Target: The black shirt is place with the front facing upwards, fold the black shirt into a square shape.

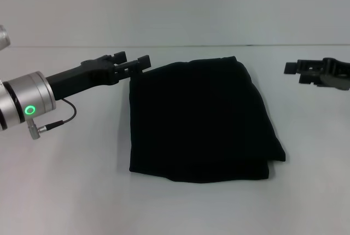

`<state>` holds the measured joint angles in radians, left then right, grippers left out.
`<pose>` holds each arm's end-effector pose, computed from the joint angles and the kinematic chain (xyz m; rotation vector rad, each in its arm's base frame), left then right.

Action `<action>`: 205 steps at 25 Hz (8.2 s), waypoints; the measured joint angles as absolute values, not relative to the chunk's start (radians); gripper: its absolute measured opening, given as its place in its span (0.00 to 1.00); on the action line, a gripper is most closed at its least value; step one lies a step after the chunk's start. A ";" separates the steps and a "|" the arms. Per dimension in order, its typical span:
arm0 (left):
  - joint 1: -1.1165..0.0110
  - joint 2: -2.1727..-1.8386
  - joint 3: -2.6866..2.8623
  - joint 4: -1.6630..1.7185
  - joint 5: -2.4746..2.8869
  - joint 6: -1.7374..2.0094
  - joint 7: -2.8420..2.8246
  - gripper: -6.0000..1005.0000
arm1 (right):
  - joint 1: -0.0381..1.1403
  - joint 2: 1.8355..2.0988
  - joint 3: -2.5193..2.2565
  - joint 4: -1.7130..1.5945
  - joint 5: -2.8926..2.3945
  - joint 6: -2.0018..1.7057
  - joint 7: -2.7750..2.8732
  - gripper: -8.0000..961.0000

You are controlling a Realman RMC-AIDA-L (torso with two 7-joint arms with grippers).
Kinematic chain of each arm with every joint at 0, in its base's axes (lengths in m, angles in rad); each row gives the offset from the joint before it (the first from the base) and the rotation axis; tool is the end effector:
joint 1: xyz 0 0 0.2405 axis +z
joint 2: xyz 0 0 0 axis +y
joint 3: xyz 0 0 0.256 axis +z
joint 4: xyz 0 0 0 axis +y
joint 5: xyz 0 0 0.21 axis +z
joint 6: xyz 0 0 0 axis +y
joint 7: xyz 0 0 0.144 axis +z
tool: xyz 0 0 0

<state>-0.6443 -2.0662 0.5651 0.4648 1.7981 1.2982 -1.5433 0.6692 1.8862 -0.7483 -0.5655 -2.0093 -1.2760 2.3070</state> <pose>-0.2503 0.3867 0.0049 -2.3111 -1.0046 -0.9741 0.2746 0.4080 0.0643 -2.1593 1.6455 0.6487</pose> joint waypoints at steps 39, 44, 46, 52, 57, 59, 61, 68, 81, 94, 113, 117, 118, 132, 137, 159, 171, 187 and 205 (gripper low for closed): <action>-0.628 -2.070 0.975 0.463 1.837 1.257 -1.556 0.94 | 0.674 1.916 -0.640 -0.520 -2.003 -1.318 2.120 0.08; -0.629 -2.074 1.019 0.460 1.886 1.242 -1.558 0.94 | 0.673 1.918 -0.640 -0.517 -2.003 -1.311 2.120 0.02; -0.630 -2.074 1.020 0.460 1.922 1.242 -1.560 0.94 | 0.673 1.918 -0.640 -0.517 -2.003 -1.309 2.120 0.02; -0.627 -2.064 0.993 0.483 1.942 1.292 -1.560 0.94 | 0.681 1.919 -0.640 -0.520 -2.003 -1.305 2.121 0.02; -0.629 -2.067 0.891 0.534 1.934 1.355 -1.558 0.94 | 0.687 1.918 -0.640 -0.524 -2.003 -1.287 2.132 0.02; -0.637 -2.073 0.826 0.537 1.933 1.333 -1.559 0.94 | 0.694 1.920 -0.650 -0.518 -2.006 -1.249 2.137 0.02; -0.645 -2.081 0.767 0.533 1.932 1.308 -1.559 0.94 | 0.708 1.935 -0.675 -0.516 -2.010 -1.205 2.124 0.02; -0.652 -2.092 0.689 0.537 1.932 1.312 -1.555 0.94 | 0.813 2.019 -0.832 -0.476 -2.012 -0.913 2.020 0.02; -0.645 -2.095 0.687 0.528 1.931 1.299 -1.554 0.94 | 0.961 2.096 -1.084 -0.347 -2.010 -0.587 1.914 0.04; -0.644 -2.097 0.686 0.514 1.933 1.282 -1.561 0.94 | 0.997 2.099 -1.166 -0.264 -2.010 -0.528 1.910 0.06; -0.641 -2.097 0.683 0.517 1.930 1.284 -1.565 0.94 | 0.854 2.085 -1.152 -0.465 -1.807 -0.497 1.907 0.11; -0.644 -2.095 0.682 0.518 1.908 1.290 -1.565 0.94 | 0.811 2.074 -1.111 -0.512 -1.782 -0.562 1.911 0.12; -0.644 -2.093 0.681 0.518 1.903 1.292 -1.565 0.94 | 0.804 2.072 -1.088 -0.513 -1.782 -0.583 1.910 0.12; -0.629 -2.063 0.681 0.556 1.791 1.436 -1.572 0.94 | 0.617 2.050 -0.750 -0.568 -1.663 -1.090 1.611 0.58; -0.580 -2.051 0.680 0.606 1.731 1.699 -1.488 0.94 | 0.539 2.028 -0.666 -0.570 -1.642 -1.434 1.444 0.78; -0.476 -2.032 0.619 0.641 1.981 1.963 -1.438 0.94 | 0.597 2.036 -0.698 -0.624 -2.027 -1.812 1.401 0.95; -0.527 -2.021 0.604 0.640 2.038 1.909 -1.495 0.94 | 0.612 2.050 -0.704 -0.631 -2.030 -1.698 1.453 0.95; -0.541 -2.022 0.615 0.641 2.048 1.854 -1.536 0.94 | 0.617 2.037 -0.711 -0.649 -2.036 -1.672 1.516 0.95; -0.544 -2.029 0.612 0.641 2.071 1.784 -1.566 0.94 | 0.610 2.049 -0.705 -0.702 -2.048 -1.655 1.550 0.95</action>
